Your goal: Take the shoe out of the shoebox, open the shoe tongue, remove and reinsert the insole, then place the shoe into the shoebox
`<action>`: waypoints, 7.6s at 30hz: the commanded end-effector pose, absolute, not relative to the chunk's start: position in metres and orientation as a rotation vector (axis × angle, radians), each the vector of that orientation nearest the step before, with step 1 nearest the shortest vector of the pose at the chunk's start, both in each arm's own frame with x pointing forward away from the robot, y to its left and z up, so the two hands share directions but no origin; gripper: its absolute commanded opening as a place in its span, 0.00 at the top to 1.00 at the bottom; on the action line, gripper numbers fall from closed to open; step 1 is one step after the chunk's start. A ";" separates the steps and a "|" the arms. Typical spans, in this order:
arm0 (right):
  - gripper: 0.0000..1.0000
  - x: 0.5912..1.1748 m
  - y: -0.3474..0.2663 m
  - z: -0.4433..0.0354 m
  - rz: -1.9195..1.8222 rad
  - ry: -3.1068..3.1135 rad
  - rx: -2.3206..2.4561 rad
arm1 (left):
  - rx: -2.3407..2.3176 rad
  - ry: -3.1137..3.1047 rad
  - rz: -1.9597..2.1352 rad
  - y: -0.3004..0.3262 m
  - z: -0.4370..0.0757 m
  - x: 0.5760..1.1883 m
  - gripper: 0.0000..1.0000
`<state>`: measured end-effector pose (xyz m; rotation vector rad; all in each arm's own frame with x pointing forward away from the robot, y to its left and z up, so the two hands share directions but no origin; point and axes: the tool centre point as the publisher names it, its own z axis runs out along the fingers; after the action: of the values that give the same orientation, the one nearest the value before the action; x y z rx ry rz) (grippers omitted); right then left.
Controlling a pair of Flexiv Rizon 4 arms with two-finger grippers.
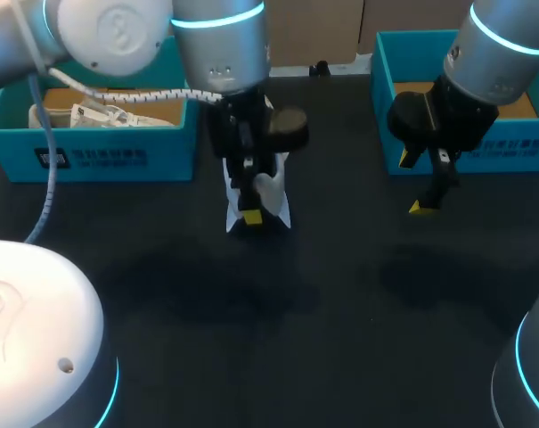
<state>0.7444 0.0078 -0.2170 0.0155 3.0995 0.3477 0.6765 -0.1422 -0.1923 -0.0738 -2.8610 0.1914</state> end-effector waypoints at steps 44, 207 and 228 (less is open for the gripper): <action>0.00 0.745 0.008 -0.218 0.346 3.101 0.016 | -0.178 -2.875 0.229 -0.081 -0.160 0.751 1.00; 0.00 0.745 0.008 -0.218 0.346 3.101 0.016 | -1.192 -2.594 -0.186 0.309 -0.169 1.099 1.00; 0.00 0.745 0.008 -0.218 0.346 3.101 0.016 | -1.890 -2.219 -0.449 0.328 -0.166 1.101 1.00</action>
<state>0.7444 0.0078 -0.2170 0.0154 3.0995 0.3477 1.1134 0.3277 -0.1663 -1.7292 -2.2672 -0.2903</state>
